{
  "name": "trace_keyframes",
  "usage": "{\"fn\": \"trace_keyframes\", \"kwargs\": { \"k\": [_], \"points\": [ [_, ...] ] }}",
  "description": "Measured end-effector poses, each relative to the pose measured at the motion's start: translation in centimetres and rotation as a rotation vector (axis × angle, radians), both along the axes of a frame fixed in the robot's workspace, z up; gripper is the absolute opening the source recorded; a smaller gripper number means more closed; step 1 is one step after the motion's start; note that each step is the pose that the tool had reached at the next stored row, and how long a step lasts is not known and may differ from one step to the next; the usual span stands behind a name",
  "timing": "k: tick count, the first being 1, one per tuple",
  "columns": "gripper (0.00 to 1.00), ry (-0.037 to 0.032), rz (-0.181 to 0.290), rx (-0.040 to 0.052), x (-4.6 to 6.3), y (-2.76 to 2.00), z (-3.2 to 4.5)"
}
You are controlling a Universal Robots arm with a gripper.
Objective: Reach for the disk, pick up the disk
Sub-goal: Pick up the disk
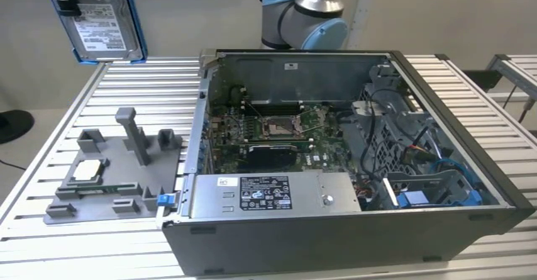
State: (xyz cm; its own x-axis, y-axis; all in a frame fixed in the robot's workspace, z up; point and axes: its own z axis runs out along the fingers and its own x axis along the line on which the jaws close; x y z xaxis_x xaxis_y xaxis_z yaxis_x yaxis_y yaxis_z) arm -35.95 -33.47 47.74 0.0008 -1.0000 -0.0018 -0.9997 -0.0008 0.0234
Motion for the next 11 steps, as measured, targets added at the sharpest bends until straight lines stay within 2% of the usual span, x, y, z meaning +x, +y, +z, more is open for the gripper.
{"fn": "trace_keyframes", "kwargs": {
  "k": [11],
  "points": [
    [0.00, 0.0055, 0.000, 0.0001, 3.5, -0.01, 0.15]
  ]
}}
